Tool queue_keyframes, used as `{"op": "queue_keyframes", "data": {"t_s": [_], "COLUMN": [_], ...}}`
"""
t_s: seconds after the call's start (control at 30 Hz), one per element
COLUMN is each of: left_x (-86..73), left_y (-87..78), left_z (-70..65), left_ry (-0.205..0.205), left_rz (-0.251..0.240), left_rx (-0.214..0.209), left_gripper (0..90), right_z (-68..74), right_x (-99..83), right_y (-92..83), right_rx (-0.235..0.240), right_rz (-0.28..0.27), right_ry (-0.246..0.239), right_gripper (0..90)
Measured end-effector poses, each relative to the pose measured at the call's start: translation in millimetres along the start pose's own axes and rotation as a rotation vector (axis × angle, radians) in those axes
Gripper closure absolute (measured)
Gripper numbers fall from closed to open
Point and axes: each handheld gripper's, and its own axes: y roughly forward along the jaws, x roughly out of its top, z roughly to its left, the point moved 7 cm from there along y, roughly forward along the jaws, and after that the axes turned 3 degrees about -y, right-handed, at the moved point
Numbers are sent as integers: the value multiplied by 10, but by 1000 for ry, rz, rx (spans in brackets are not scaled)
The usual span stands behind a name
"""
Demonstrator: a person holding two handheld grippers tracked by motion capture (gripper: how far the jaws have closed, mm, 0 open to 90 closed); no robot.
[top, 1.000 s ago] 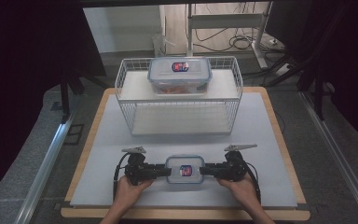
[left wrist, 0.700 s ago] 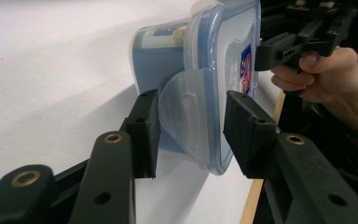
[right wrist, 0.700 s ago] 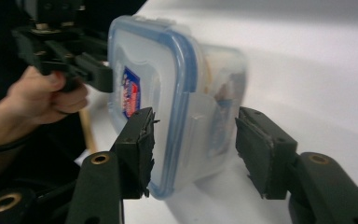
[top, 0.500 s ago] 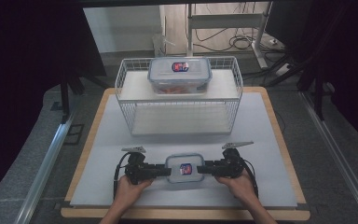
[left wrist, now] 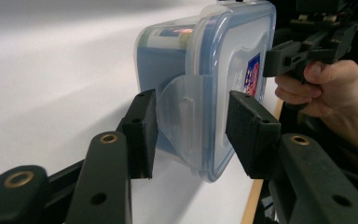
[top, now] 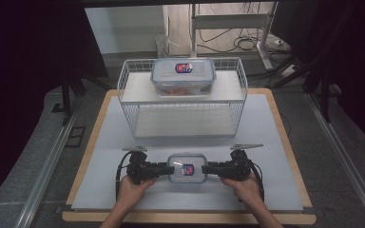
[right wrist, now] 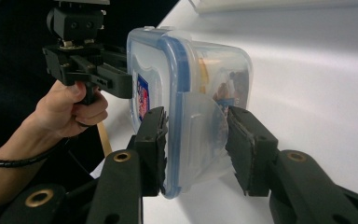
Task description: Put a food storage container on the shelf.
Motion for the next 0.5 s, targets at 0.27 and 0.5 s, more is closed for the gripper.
{"op": "queue_keyframes", "data": {"t_s": [0.27,0.5], "left_x": [200,456], "left_y": [-123,-264], "left_z": [-88,-202], "left_ry": [28,47], "left_rz": [-37,-80], "left_rx": [2,-22], "left_gripper": [550,563], "right_z": [86,192], "right_x": [163,446], "right_y": [-26,-112], "right_rx": [-8,-2], "right_rz": [-18,-46], "right_ry": [-36,-66], "right_gripper": [587,585]}}
